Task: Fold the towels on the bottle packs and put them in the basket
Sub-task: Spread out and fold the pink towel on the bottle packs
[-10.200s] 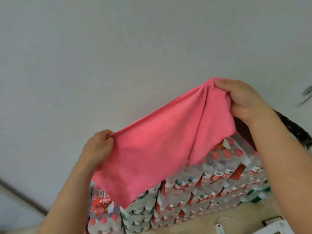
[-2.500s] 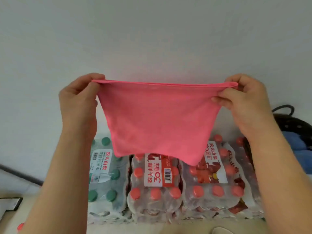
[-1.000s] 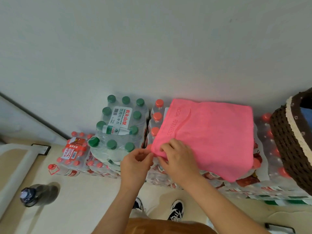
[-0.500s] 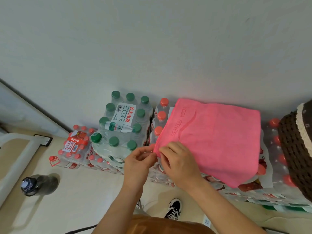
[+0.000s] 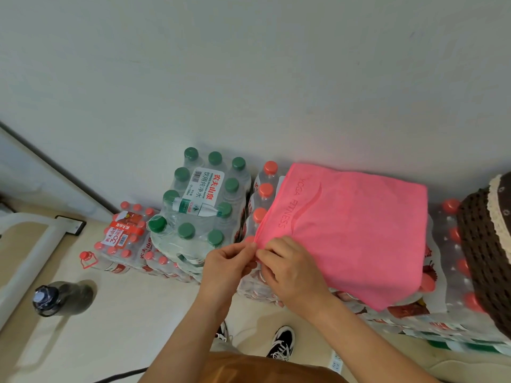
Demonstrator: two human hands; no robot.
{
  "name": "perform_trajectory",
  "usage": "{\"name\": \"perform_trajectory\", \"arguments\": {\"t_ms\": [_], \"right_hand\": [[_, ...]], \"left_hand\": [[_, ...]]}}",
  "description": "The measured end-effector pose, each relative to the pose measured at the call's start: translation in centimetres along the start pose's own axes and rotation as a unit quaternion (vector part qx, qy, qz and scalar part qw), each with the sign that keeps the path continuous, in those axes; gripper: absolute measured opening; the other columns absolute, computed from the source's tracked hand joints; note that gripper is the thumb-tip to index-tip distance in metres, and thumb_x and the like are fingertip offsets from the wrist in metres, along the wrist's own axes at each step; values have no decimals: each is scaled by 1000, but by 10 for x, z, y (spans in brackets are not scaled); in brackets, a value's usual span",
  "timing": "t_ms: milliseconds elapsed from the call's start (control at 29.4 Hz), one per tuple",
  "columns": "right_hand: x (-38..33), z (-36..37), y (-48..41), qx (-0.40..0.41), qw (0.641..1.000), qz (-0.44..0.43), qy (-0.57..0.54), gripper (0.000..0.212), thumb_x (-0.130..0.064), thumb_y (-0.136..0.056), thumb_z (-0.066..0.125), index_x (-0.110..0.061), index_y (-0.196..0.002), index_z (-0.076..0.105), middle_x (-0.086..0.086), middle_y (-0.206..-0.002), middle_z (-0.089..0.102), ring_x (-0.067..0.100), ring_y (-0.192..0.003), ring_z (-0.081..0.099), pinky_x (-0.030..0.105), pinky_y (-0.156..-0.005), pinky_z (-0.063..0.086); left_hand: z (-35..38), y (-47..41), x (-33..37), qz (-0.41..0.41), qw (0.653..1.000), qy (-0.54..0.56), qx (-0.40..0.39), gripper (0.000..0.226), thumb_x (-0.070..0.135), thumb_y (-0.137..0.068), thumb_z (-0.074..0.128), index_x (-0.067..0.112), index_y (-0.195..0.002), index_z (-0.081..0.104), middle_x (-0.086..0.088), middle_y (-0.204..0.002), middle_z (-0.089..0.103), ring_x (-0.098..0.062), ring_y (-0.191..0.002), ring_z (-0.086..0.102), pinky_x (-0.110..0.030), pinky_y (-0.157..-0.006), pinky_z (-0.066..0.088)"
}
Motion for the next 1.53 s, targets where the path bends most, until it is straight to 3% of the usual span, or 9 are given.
{"name": "perform_trajectory", "arguments": {"t_ms": [136,272,374,511,749,987,1089,1293,1532], "right_hand": [[-4,-5,-4,-12,998,16,-63,13,-18,-89,57,-13,-90,69,0,-79,58,17,-74,50,36,-65,45],[5,-28,-40,-30,998,-3,-53,30,-9,-85,56,-15,-113,65,1,-106,63,20,-98,54,31,-87,44],[26,-27,-77,-144,989,-4,26,52,-2,-83,51,-22,-131,54,-4,-132,54,21,-124,44,41,-101,41],[45,-12,-111,-297,948,-12,113,52,-7,-82,48,-34,-127,52,-5,-131,52,19,-126,40,46,-100,39],[32,8,-139,-415,894,-54,159,67,-5,-80,51,-43,-135,43,-12,-138,46,19,-125,37,46,-100,38],[48,19,-154,-406,910,4,80,44,-14,-81,58,-38,-119,58,-13,-119,62,14,-112,51,34,-98,40],[57,12,-161,-385,920,33,68,32,-19,-83,59,-33,-112,60,-11,-106,61,15,-107,50,28,-81,40],[84,-13,-173,-302,950,83,-7,29,-10,-74,65,-28,-91,48,-6,-84,56,16,-78,53,30,-70,46],[119,-31,-168,-251,945,176,-113,23,-5,-77,74,-25,-81,64,-13,-82,61,1,-67,58,22,-69,48]], "left_hand": [[-3,2,13,57,992,-113,-5,14,5,-89,64,6,-96,75,-3,-72,70,-7,-65,61,-17,-60,49],[-14,5,27,110,955,-274,-33,23,8,-91,58,20,-99,76,0,-80,74,-15,-72,65,-34,-71,53],[-28,8,38,150,920,-360,-33,27,8,-90,56,28,-95,74,-2,-79,72,-20,-72,64,-29,-69,50],[-51,8,50,170,881,-440,-28,28,8,-91,55,23,-106,73,7,-92,69,-5,-81,61,-8,-69,42],[-83,3,75,187,857,-480,-10,28,4,-82,56,23,-90,74,9,-88,64,-4,-79,58,-19,-71,46],[-103,-11,89,204,854,-474,61,24,3,-79,57,25,-77,68,6,-80,59,-4,-74,53,-16,-62,35],[-112,-16,91,204,866,-443,111,23,2,-77,57,24,-73,63,7,-76,57,-6,-72,52,-22,-61,37],[-136,-23,90,178,889,-369,205,25,2,-79,58,26,-87,62,0,-71,60,-18,-63,55,-26,-54,42],[-141,-32,96,184,892,-331,246,18,3,-84,62,19,-93,62,7,-79,64,-12,-72,61,-23,-58,45]]}}
Point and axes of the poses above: each hand's wrist, its own y-axis away from the middle knuckle, its own z-axis out of the palm, x = y × z, the point moved 6 cm from there along -y, towards the middle knuckle
